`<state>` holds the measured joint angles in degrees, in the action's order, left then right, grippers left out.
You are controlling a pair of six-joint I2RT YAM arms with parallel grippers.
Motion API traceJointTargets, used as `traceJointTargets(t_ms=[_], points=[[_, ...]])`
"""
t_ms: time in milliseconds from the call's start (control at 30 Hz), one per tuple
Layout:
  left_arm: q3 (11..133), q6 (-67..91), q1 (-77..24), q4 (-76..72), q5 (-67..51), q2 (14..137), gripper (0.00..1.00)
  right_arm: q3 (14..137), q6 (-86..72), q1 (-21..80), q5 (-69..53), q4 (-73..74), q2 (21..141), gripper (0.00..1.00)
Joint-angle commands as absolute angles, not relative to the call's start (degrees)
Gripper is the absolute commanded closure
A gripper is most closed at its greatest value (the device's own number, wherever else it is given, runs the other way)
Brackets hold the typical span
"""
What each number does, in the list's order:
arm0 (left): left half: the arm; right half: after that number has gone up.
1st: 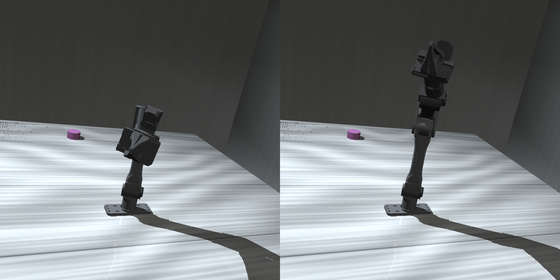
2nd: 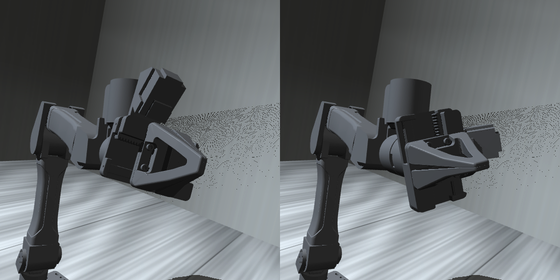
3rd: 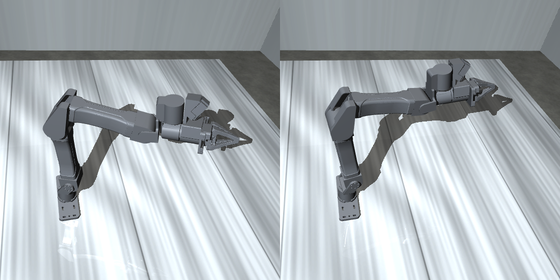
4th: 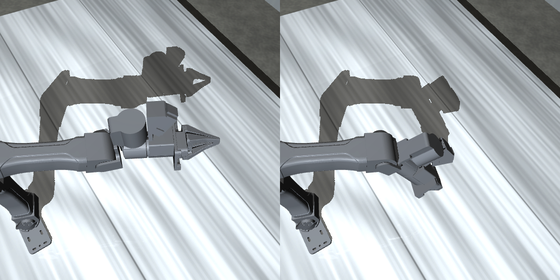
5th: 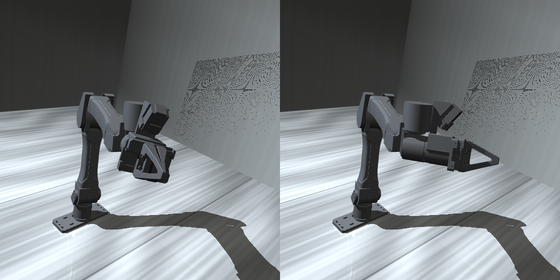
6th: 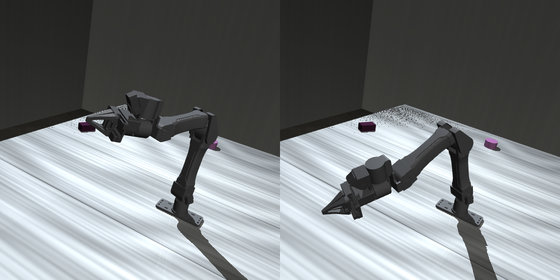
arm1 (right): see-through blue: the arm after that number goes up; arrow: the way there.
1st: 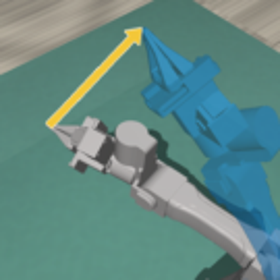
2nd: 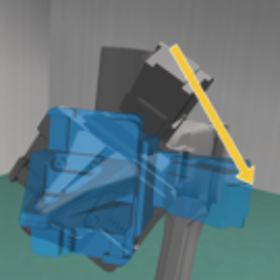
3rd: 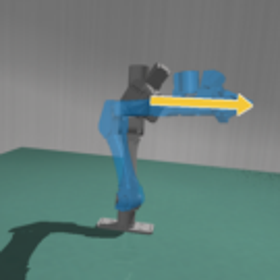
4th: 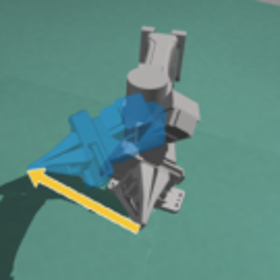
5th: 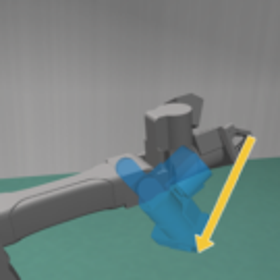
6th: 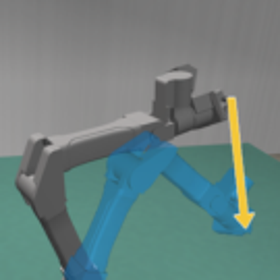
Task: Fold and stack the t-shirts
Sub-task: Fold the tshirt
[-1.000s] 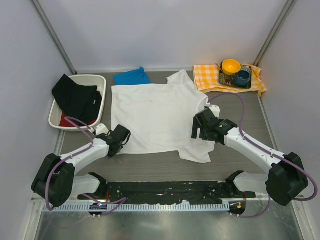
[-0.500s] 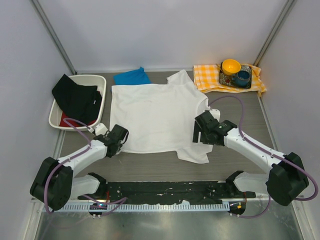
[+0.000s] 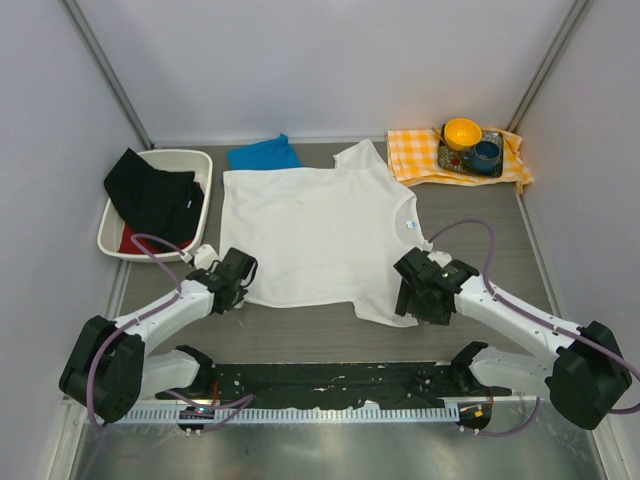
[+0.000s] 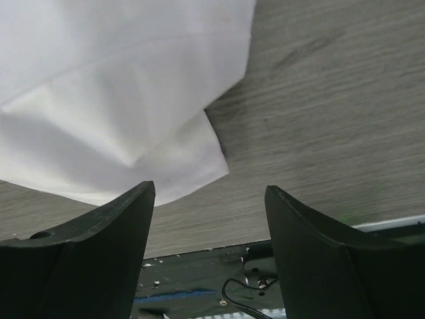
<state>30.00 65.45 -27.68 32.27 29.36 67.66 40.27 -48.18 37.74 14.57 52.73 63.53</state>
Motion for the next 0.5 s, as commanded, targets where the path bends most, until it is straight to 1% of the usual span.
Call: traceJointTargets(t_ms=[0,233,467], points=[[31.9,63.99,-27.25,29.71,28.3,66.97,1.0,35.96,-55.89,38.14,12.83,53.62,61.26,0.28],[31.99,62.58,-26.54,28.48,27.6,68.9,1.0,30.68,-58.88,38.14,12.39,48.61,61.43,0.32],[32.52,61.61,-25.93,28.91,27.69,69.08,1.0,32.16,-58.71,38.14,14.15,45.44,63.37,0.33]])
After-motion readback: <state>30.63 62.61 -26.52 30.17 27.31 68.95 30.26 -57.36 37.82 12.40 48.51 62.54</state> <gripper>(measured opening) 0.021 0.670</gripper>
